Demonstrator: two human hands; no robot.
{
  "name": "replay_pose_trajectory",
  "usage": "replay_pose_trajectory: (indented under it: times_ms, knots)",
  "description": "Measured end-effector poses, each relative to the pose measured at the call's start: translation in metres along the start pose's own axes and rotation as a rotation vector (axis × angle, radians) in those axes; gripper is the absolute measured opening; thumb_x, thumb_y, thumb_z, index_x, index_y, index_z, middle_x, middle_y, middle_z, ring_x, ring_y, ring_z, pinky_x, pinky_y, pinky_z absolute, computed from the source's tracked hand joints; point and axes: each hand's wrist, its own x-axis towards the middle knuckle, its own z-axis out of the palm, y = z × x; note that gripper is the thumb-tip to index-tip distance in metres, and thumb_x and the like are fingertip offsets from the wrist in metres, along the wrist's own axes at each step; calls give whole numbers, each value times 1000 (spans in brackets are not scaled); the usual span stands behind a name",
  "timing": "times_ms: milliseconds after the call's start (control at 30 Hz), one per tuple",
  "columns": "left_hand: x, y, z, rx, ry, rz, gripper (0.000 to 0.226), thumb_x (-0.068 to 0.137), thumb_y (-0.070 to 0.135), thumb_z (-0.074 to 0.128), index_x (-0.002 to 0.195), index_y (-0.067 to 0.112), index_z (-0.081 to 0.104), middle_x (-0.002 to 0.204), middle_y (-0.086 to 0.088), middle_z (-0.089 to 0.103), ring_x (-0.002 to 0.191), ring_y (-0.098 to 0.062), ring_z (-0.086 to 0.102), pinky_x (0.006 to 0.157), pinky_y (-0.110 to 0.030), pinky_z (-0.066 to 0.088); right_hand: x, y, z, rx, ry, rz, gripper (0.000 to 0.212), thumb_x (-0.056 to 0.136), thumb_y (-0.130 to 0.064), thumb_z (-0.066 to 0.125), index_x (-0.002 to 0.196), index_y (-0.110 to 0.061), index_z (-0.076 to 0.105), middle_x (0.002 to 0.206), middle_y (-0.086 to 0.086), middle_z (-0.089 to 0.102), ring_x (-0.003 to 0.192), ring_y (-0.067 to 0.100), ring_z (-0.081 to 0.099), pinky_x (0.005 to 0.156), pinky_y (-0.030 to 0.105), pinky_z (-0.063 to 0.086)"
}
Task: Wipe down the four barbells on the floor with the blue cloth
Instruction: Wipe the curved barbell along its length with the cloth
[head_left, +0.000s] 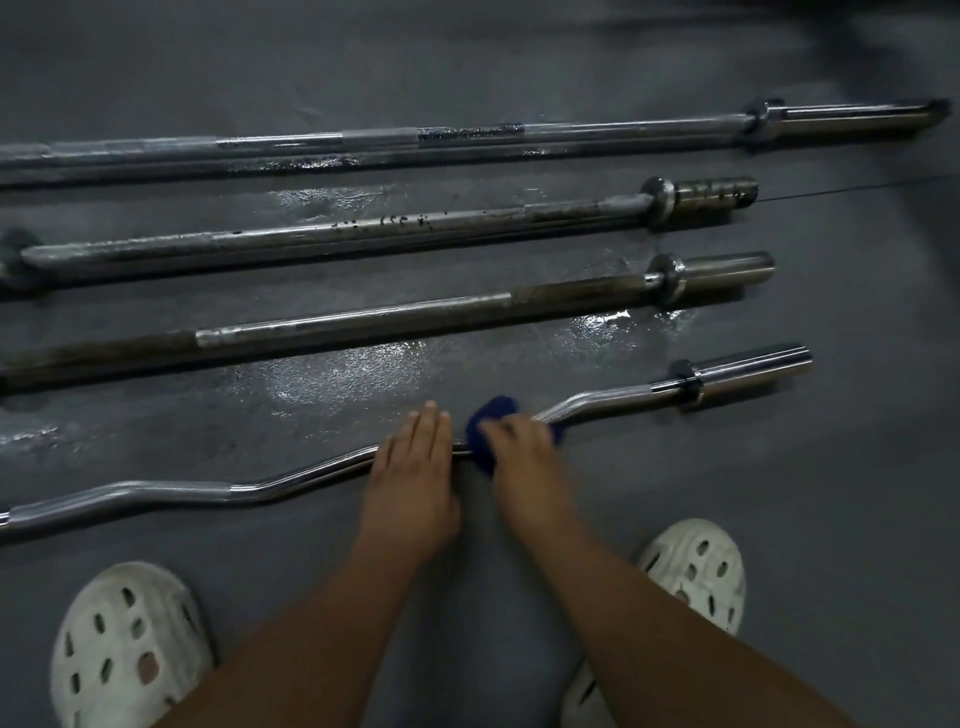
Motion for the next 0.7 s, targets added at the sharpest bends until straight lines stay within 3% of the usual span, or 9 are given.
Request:
replay_pose_trajectory:
  times_ms: [67,200,333,467,633,700]
  knots:
    - [5,3,4,-5,20,15,91,77,26,62,156,9,20,165,-10,14,151,-29,18,119,-45,21,-2,3,3,-25,-77,-128,38,81,-15,67,118,-19,64,120,11,56,105,32,54,85,40,51]
    - [14,8,9,29,5,36,91,82,27,62,158,11,14,166,-8,6,152,-27,11,120,-44,18,9,54,-22,-18,-4,68,34,75,-5,63,105,-22,64,108,5,52,97,27,49,72,35,48]
    - [22,12,19,35,-16,56,97,64,22,76,151,6,37,160,-13,29,144,-33,34,111,-50,36,17,93,-39,3,69,210,26,76,2,60,92,-19,64,103,4,51,98,25,48,69,31,43]
    - [33,20,25,30,2,96,98,55,20,79,146,4,45,155,-16,38,139,-35,42,105,-53,43,25,115,-44,36,146,315,27,79,2,55,95,-18,66,110,6,52,103,24,48,79,32,46]
    - [43,26,36,30,0,122,96,58,19,78,146,3,44,155,-16,38,139,-36,42,105,-54,43,37,148,-63,232,420,688,31,89,-8,53,117,-15,65,127,11,49,108,28,55,96,30,41]
    - [45,28,40,35,-1,135,96,55,18,79,144,2,46,153,-18,41,136,-37,45,102,-55,46,40,142,-60,175,348,561,33,90,-11,54,121,-13,64,125,11,49,108,27,52,96,30,40]
